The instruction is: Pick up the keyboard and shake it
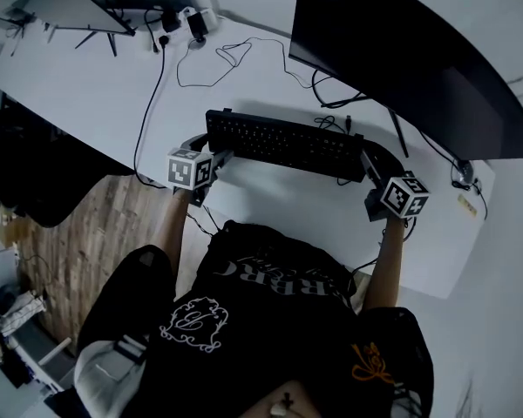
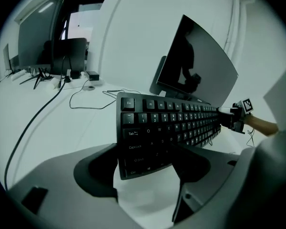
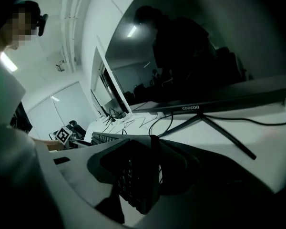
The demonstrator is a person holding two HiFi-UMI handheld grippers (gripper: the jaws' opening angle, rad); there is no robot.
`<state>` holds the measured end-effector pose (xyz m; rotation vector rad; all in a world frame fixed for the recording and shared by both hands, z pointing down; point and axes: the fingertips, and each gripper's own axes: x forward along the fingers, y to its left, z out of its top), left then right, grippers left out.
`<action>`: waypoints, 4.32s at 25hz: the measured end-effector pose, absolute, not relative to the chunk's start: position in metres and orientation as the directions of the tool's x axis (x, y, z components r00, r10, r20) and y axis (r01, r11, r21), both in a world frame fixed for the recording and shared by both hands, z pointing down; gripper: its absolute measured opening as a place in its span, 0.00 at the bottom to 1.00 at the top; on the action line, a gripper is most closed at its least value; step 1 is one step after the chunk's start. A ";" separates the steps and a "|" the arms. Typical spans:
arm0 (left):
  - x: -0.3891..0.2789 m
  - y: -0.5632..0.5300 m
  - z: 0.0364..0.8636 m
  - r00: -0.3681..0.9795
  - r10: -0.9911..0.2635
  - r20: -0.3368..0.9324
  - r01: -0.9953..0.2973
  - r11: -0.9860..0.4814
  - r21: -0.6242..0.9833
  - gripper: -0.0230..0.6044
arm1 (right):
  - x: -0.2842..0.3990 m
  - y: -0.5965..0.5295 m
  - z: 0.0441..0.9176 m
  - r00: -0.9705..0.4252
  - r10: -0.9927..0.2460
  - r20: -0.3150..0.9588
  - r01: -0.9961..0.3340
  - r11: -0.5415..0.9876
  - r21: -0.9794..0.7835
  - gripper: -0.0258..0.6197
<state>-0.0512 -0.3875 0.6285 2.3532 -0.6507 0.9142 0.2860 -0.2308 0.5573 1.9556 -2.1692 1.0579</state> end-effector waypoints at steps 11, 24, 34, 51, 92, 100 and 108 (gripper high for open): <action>-0.040 -0.405 0.651 0.607 -0.194 0.771 -0.580 -0.771 0.263 0.60 | 0.309 -0.257 0.603 -0.196 -0.834 0.516 -0.851 -0.118 -0.512 0.35; -0.023 -0.407 0.671 0.617 -0.133 0.776 -0.570 -0.756 0.323 0.60 | 0.344 -0.286 0.648 -0.115 -0.801 0.588 -0.802 -0.274 -0.530 0.34; -0.024 -0.413 0.665 0.659 -0.207 0.723 -0.585 -0.745 0.321 0.60 | 0.341 -0.284 0.640 -0.087 -0.823 0.561 -0.805 -0.274 -0.526 0.40; -0.012 -0.339 0.537 0.825 -0.341 0.451 -0.487 -0.834 0.260 0.51 | 0.267 -0.206 0.525 -0.184 -0.916 0.356 -0.854 -0.030 -0.519 0.35; 0.036 -0.011 0.406 0.865 -0.452 0.217 -0.493 -0.847 0.200 0.20 | 0.131 0.030 0.431 -0.548 -0.823 0.149 -0.772 0.429 -0.469 0.20; 0.005 0.001 0.412 0.871 -0.432 0.231 -0.479 -0.852 0.211 0.16 | 0.094 0.032 0.429 -0.547 -0.826 0.137 -0.771 0.433 -0.466 0.20; -0.050 0.013 0.414 0.895 -0.390 0.216 -0.435 -0.872 0.226 0.13 | 0.036 0.043 0.427 -0.496 -0.853 0.160 -0.804 0.382 -0.456 0.15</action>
